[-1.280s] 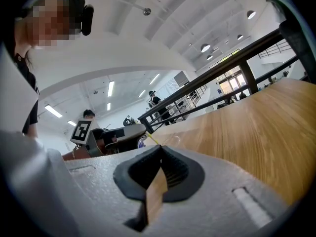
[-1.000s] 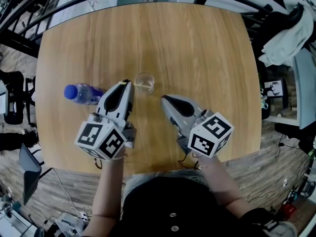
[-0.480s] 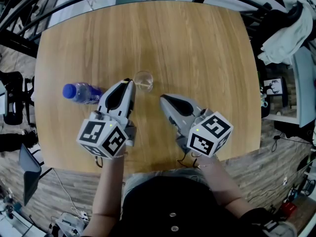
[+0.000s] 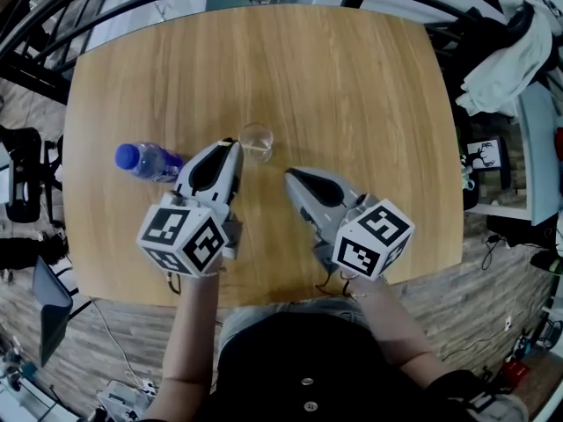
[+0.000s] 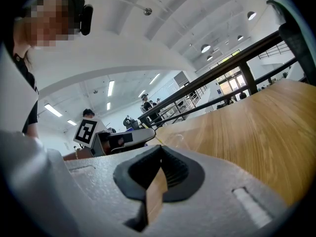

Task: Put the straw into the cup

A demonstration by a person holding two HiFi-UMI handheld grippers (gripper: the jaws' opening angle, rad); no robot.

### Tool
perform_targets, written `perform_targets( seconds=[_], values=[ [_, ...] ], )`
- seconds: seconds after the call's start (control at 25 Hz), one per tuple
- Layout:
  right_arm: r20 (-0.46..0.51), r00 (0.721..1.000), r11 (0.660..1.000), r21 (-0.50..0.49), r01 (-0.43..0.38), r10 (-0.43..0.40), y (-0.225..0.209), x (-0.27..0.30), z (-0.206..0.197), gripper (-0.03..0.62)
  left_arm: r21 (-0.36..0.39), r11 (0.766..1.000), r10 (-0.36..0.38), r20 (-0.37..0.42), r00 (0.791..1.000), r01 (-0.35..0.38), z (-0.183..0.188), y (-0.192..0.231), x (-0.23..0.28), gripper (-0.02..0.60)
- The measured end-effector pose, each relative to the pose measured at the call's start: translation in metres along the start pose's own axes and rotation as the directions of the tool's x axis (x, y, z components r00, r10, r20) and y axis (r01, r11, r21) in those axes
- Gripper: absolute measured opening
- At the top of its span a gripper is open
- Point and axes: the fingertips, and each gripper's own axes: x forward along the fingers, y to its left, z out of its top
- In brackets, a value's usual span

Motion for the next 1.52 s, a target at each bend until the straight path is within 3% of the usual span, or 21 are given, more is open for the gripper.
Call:
perform_targets(
  seconds=[0.24,0.88,1.24,1.52],
  values=[
    [0.016,1.000,1.000,-0.007,0.003,-0.003,0.010,-0.005,0.004,-0.002,0.003,1.000,0.004,-0.007,1.000,-0.004,0.002,-0.001,-0.008,0.100],
    [0.165,0.986,0.994,-0.110,0.007,0.011,0.062,-0.042,0.040,-0.002,0.075,0.996,-0.055,0.058,0.997,0.050,0.018,-0.037,-0.074,0.114],
    [0.205,0.978,0.987,-0.160,0.006,0.027,0.096,-0.060,0.044,-0.002,0.121,0.987,-0.126,0.133,0.983,0.110,0.030,-0.070,-0.111,0.041],
    [0.196,0.979,0.981,-0.194,-0.012,0.051,0.118,-0.067,0.042,-0.002,0.124,0.984,-0.142,0.125,0.982,0.127,0.021,-0.084,-0.131,0.031]
  ],
)
